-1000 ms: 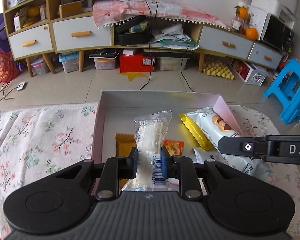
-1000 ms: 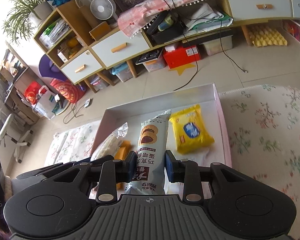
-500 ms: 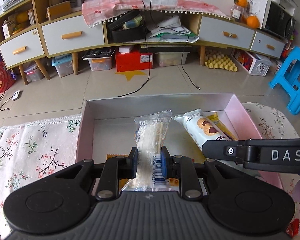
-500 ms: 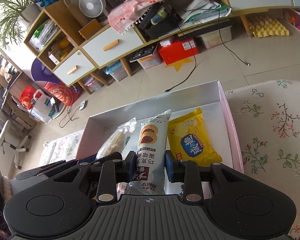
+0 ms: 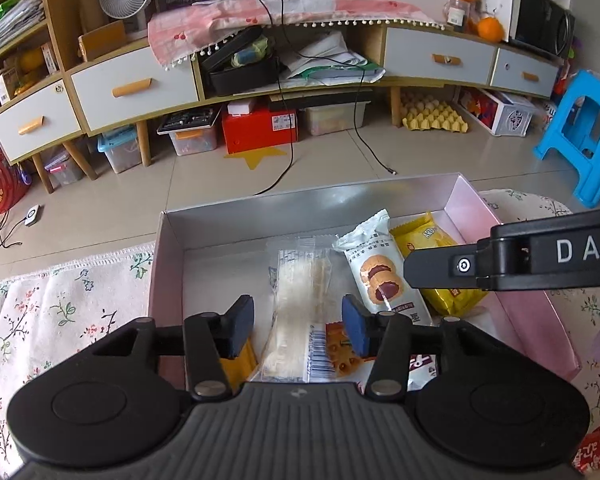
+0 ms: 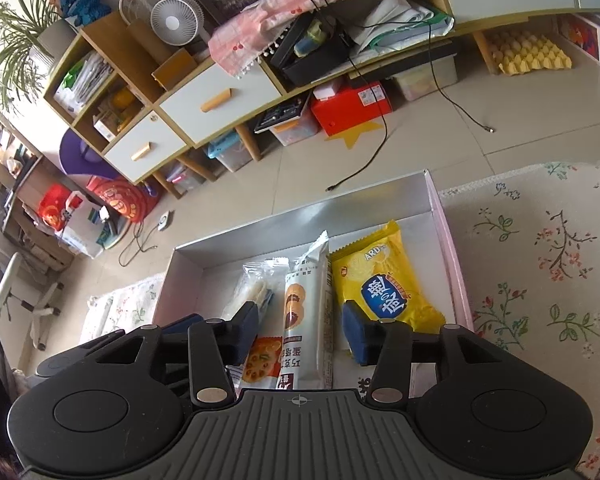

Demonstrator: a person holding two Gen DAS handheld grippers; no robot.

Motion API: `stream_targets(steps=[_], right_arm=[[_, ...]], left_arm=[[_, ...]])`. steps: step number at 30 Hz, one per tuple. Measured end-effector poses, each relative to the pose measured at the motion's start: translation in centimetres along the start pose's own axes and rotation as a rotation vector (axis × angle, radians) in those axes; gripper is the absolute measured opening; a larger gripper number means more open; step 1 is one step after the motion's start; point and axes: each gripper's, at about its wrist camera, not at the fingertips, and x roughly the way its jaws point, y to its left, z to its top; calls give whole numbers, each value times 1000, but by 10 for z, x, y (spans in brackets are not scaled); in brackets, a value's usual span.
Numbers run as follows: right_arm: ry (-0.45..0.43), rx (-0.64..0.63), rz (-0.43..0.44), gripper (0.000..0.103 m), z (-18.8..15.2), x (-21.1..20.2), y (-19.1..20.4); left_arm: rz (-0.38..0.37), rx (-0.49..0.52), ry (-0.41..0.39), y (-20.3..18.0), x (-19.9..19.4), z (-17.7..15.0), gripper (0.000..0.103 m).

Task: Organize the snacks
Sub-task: 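Open both tools to release the packs inside the box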

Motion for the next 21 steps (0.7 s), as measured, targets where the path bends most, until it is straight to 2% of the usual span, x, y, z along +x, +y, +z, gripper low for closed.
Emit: stream_targets(steps=[11,15,18,21], right_arm=[[-9,-32,-15,51,-3,-28,9],[-17,-39,-13,62,-8,-46,13],[-12,-63,-15,65,-15,-60,15],[-12,-87,-18,74,-23,-74,18]], left_arm=[[4,2,-4,-1,-22,-2,58],[-2,-21,-1,3,-35,-7,68],[-18,-34,-2,5,-46,-15,73],[-15,-28,3,4,-56,-22,79]])
